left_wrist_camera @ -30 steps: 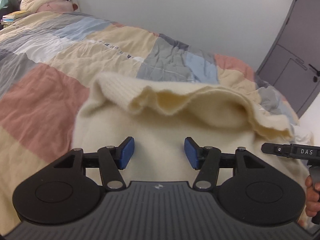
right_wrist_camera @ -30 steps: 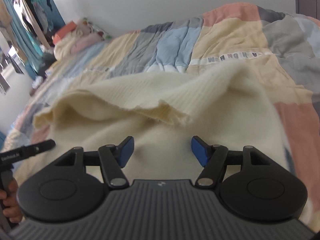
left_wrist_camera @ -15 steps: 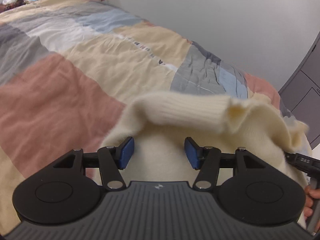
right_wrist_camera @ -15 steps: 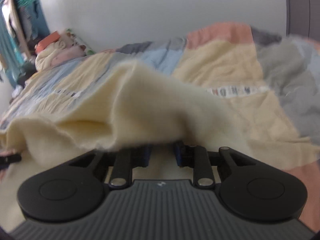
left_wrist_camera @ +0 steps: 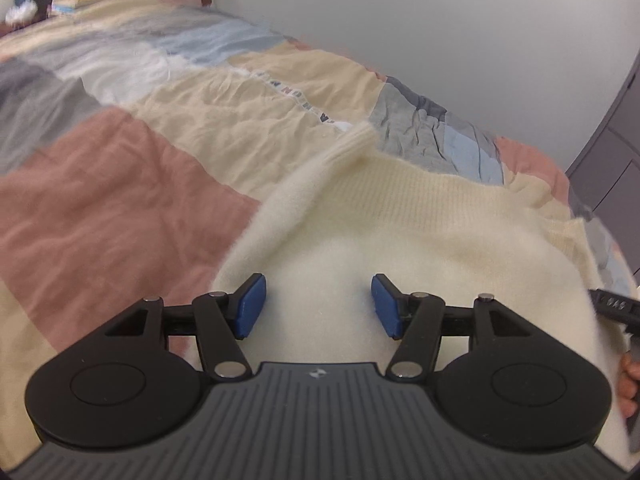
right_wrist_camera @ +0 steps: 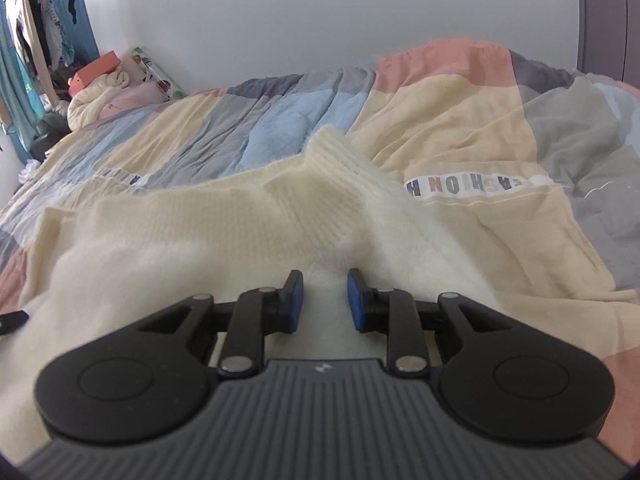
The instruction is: Fold large clothes
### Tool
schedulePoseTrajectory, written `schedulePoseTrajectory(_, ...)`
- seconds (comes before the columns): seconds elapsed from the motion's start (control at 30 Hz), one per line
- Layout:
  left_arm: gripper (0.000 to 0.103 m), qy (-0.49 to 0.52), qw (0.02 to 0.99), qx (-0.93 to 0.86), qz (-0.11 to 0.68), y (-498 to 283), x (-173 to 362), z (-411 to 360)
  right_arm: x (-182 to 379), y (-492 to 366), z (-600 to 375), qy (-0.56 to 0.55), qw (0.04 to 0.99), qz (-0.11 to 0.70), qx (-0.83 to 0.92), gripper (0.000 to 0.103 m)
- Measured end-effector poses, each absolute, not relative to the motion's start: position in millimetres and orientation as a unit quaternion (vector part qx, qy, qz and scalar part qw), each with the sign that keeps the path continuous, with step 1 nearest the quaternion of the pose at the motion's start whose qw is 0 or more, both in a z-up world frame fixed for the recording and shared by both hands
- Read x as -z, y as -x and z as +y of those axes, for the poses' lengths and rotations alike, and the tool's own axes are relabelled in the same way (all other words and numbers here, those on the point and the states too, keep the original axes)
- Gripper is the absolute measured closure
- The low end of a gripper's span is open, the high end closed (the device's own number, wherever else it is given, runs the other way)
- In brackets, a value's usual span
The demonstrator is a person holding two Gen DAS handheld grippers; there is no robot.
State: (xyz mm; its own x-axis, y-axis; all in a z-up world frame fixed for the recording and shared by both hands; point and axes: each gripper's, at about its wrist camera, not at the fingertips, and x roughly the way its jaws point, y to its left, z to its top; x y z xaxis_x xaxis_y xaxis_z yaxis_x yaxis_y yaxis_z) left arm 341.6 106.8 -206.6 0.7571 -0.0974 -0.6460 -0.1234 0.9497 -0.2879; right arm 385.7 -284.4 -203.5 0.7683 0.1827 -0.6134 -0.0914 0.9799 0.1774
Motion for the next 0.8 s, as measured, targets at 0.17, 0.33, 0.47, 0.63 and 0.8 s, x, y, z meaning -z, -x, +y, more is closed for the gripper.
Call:
schedulePoseTrajectory(0.17, 0.039, 0.101, 0.941, -0.019, 0.321, -317, 191, 83, 191, -362, -281, -0.057, 0.939, 0.328, -0.086, 0.073)
schedulePoseTrajectory(0.33, 0.039, 0.076, 0.955, -0.016, 0.287, -290, 177, 67, 177, -335, -273, -0.06, 0.938, 0.32, -0.12, 0.073)
schedulePoseTrajectory(0.47, 0.039, 0.069, 0.962, -0.007, 0.265, -277, 173, 58, 167, -322, -259, -0.059, 0.937, 0.31, -0.151, 0.073)
schedulePoseTrajectory(0.63, 0.039, 0.061, 0.955, 0.009, 0.292, -285, 184, 50, 171, -325, -233, -0.052, 0.926, 0.327, -0.181, 0.073)
schedulePoseTrajectory(0.8, 0.038, 0.044, 0.952, 0.008, 0.303, -292, 196, 44, 193, -337, -213, -0.003, 0.919, 0.348, -0.185, 0.073)
